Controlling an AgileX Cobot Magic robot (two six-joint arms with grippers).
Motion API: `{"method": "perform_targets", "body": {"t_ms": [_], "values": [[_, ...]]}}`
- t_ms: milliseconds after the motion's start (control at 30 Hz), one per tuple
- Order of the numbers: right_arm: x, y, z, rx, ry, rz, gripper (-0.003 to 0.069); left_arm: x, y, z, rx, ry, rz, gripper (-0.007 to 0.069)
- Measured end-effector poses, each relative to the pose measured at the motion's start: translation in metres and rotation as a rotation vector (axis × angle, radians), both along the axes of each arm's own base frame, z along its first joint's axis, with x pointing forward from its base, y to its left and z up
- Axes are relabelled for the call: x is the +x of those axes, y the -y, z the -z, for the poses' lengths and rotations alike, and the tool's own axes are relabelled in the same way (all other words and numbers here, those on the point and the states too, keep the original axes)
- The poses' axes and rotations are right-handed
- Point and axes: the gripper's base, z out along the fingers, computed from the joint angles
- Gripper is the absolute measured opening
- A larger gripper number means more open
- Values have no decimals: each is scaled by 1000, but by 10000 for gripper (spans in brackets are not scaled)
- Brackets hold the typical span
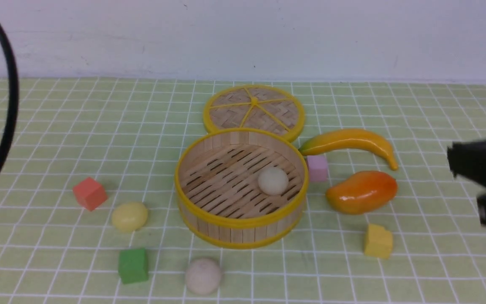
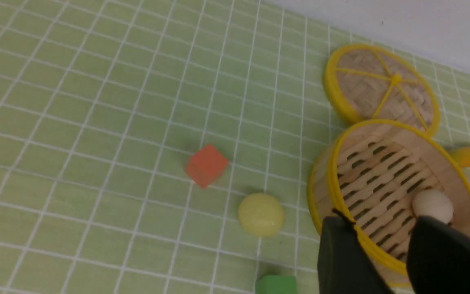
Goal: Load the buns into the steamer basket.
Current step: Use the left arm to grab a steamed stuffed bun
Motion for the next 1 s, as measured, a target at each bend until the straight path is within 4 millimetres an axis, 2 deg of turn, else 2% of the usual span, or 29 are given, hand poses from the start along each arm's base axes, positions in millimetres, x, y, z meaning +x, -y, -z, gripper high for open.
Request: {"method": "perform_targets", "body": {"t_ms": [67, 167, 333, 433, 533, 700, 900, 1000], "values": [[-22, 12, 21, 62, 79, 10, -20, 8, 7, 7, -63, -68, 35, 239], [-46, 26, 43, 177, 196, 29, -19, 21, 17, 20, -92, -172, 121, 239], [-74, 42, 60, 280, 366, 31, -17, 38, 33, 39, -129, -305, 254, 239], [-91, 51, 73, 324, 448, 28, -16, 49, 59, 55, -109, -390, 377, 239], [-98, 55, 81, 330, 491, 26, -13, 54, 88, 74, -40, -486, 468, 239], [-103, 58, 88, 336, 514, 26, -9, 73, 126, 109, 95, -659, 486, 239], [-103, 58, 89, 331, 513, 26, -6, 100, 160, 133, 160, -703, 513, 239], [-103, 58, 89, 332, 513, 26, -3, 116, 168, 152, 201, -732, 507, 239]]}}
